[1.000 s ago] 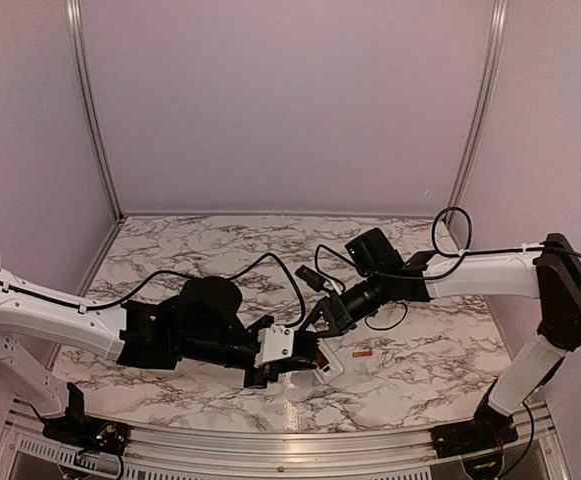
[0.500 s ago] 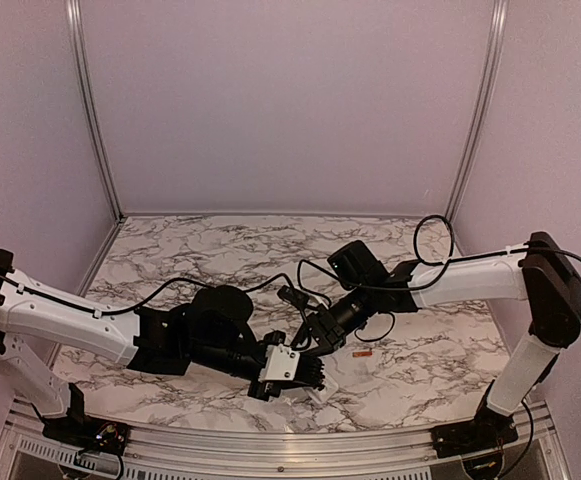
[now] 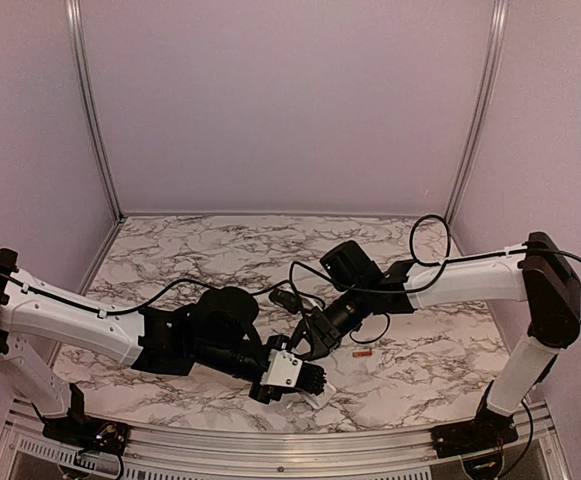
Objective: Load the batteries into the remote control
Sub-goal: Place the battery in the battery compartment.
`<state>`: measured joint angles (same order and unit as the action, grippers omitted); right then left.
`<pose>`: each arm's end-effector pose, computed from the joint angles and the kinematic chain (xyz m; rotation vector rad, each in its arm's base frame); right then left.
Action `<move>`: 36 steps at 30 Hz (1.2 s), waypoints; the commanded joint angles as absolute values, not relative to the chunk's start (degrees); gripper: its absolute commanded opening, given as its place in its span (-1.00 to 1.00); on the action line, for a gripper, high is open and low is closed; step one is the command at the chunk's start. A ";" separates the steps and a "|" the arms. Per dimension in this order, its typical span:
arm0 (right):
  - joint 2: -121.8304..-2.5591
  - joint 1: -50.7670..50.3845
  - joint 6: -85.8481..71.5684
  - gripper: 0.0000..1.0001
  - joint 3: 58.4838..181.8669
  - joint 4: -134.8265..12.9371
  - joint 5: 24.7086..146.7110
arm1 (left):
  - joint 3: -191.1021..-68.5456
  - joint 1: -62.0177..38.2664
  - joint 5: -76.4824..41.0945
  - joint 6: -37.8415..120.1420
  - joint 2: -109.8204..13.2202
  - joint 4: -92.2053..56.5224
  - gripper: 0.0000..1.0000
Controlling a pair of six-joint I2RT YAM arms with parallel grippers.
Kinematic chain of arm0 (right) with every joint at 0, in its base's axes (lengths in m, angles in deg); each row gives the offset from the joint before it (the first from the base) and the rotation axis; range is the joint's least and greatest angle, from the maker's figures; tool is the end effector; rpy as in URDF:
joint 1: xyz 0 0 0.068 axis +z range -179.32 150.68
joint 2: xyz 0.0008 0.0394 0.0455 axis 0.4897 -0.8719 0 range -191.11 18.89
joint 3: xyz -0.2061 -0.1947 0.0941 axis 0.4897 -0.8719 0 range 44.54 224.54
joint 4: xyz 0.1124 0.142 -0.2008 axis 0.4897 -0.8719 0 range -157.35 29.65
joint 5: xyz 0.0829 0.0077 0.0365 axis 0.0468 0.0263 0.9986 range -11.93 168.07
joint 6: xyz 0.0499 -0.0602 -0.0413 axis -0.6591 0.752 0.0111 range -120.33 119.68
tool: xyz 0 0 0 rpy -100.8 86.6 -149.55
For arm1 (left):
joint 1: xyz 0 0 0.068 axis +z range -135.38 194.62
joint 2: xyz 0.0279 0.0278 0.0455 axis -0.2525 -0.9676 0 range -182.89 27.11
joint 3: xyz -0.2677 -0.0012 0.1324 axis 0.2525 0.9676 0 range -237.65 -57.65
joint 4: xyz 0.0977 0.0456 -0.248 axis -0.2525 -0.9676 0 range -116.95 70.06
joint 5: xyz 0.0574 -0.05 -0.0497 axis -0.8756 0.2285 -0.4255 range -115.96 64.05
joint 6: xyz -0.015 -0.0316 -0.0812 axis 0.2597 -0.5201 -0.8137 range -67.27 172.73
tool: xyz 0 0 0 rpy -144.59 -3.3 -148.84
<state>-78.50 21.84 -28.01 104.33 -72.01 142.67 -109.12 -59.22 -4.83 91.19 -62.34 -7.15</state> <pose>0.1742 0.3296 0.2124 1.0205 -2.1933 -1.7053 0.0809 -0.3806 0.2322 1.8356 0.9393 -0.7588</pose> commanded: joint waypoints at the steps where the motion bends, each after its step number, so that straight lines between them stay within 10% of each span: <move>1: -78.72 22.27 -26.26 -1.00 106.99 -73.90 144.38 | -110.42 -59.47 -4.06 92.91 -63.28 -11.80 -1.00; 36: -80.24 22.27 -25.21 -1.00 106.69 -78.01 145.04 | -113.20 -59.38 -8.22 97.18 -66.41 -28.22 -0.76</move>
